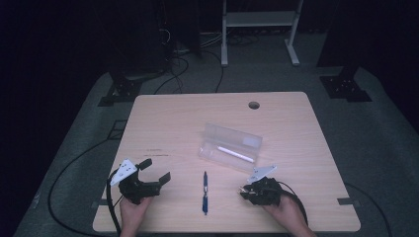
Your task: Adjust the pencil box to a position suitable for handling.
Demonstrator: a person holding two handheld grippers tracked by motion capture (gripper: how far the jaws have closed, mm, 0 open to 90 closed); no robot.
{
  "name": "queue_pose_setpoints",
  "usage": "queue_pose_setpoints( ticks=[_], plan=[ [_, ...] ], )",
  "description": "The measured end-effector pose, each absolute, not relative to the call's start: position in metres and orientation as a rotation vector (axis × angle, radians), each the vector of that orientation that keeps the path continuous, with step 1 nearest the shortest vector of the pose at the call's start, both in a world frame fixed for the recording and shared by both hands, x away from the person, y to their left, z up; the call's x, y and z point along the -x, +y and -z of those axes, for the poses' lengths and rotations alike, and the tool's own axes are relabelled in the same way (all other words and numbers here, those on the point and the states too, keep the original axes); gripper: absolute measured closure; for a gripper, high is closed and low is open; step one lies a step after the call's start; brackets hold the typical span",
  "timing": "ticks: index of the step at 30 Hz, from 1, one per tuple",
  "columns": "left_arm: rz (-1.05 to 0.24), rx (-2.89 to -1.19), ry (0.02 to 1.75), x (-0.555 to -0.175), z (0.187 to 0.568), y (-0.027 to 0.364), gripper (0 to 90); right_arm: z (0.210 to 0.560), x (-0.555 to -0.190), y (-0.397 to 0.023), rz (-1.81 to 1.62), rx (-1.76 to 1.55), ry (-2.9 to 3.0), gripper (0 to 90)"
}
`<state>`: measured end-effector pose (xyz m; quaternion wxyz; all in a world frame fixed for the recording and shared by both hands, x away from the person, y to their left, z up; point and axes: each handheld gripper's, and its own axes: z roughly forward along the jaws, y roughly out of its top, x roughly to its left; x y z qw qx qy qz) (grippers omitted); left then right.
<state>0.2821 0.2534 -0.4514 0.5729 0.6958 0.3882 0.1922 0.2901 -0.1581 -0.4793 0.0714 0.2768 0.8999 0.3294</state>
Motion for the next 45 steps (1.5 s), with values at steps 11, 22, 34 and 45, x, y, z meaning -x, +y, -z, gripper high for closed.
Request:
queue_pose_setpoints(
  ticks=[11,22,34,45],
  plan=[
    [-0.451,-1.629,0.909,-0.282,0.451,0.254,1.7,0.454,-0.304,-0.155,-1.049,-0.807,2.662,68.1],
    [-0.448,-1.633,0.907,-0.282,0.451,0.254,1.7,0.428,-0.328,-0.142,-1.091,-0.756,2.649,68.1],
    [-0.450,-1.629,0.912,-0.282,0.451,0.256,1.7,0.412,-0.349,-0.120,-1.099,-0.712,2.655,68.1],
    [-0.453,-1.633,0.906,-0.282,0.451,0.256,1.7,0.405,-0.373,-0.101,-1.073,-0.703,2.656,68.1]
  ],
)
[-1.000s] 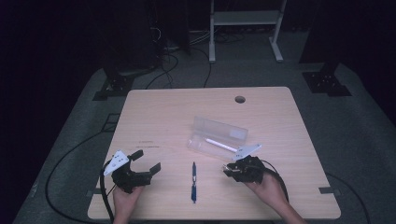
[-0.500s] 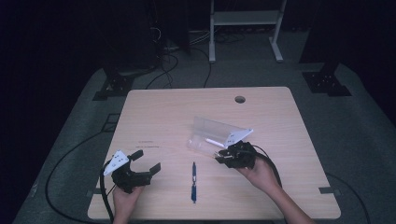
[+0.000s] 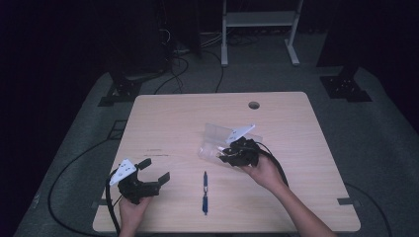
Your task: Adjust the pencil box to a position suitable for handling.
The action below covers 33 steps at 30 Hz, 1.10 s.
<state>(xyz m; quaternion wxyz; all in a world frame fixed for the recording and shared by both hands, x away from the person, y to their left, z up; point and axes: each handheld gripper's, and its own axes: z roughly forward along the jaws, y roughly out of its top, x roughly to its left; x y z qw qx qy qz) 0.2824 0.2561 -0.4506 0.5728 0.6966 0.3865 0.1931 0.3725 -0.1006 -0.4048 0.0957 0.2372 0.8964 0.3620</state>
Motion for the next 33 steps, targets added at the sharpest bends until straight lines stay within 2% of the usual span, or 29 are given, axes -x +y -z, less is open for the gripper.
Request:
queue_pose_setpoints(
  ticks=[23,33],
  plan=[
    [-0.450,-1.626,0.894,-0.283,0.450,0.256,1.7,0.405,-0.416,-0.074,-1.070,-0.751,2.654,68.1],
    [-0.453,-1.623,0.894,-0.283,0.449,0.256,1.7,0.423,-0.429,-0.062,-1.058,-0.792,2.654,68.1]
  ],
)
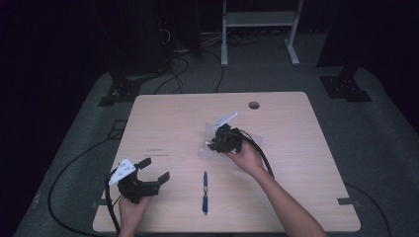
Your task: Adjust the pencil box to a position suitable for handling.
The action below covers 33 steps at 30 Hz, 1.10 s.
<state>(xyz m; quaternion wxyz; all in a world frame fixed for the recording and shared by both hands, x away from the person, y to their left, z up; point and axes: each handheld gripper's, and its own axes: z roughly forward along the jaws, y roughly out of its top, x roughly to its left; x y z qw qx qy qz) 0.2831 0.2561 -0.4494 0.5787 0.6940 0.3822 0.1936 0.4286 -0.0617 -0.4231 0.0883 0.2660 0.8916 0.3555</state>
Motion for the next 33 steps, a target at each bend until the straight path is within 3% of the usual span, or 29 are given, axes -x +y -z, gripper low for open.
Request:
queue_pose_setpoints(
  ticks=[33],
  plan=[
    [-0.452,-1.612,0.888,-0.283,0.448,0.256,1.7,0.442,-0.442,-0.045,-1.045,-0.822,2.649,68.0]
  ],
)
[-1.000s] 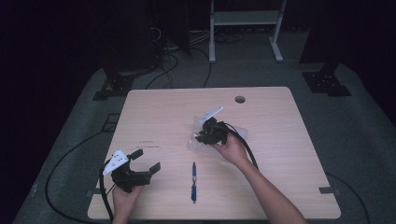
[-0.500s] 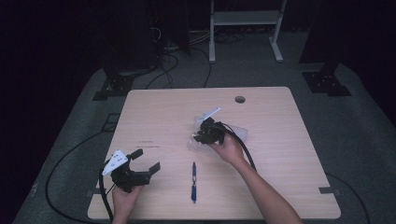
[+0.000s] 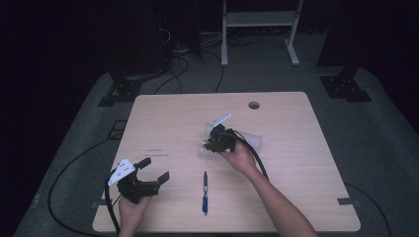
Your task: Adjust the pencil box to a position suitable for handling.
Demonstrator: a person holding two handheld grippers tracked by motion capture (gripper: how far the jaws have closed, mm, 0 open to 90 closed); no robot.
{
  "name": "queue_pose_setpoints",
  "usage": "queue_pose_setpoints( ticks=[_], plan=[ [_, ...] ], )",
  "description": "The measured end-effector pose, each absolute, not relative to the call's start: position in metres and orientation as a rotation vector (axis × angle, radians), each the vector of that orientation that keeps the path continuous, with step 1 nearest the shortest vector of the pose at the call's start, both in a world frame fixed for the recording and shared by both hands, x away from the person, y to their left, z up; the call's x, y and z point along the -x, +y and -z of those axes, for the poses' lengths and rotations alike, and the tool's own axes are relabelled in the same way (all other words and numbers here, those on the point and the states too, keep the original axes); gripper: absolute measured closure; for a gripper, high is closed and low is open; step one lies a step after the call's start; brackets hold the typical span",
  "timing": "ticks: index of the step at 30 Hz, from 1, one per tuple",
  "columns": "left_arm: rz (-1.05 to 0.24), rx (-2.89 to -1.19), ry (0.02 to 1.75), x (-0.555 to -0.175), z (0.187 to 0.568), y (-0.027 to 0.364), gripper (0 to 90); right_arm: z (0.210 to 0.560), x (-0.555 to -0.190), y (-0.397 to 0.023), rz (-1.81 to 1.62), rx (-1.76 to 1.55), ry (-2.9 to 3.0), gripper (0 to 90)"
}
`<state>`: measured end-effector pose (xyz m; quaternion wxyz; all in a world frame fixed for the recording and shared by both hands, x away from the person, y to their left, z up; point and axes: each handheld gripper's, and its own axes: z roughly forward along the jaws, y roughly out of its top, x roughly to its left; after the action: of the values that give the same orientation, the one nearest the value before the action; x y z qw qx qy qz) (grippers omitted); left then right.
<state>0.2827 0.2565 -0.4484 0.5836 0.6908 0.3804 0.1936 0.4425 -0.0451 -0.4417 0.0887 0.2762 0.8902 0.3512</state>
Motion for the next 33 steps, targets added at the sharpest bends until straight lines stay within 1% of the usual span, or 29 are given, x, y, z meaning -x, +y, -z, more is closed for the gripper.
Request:
queue_pose_setpoints(
  ticks=[15,33],
  plan=[
    [-0.455,-1.607,0.890,-0.282,0.448,0.259,1.7,0.444,-0.449,-0.033,-1.015,-0.821,2.657,68.0],
    [-0.455,-1.607,0.889,-0.282,0.448,0.259,1.7,0.455,-0.452,-0.040,-0.981,-0.848,2.672,67.9]
  ],
)
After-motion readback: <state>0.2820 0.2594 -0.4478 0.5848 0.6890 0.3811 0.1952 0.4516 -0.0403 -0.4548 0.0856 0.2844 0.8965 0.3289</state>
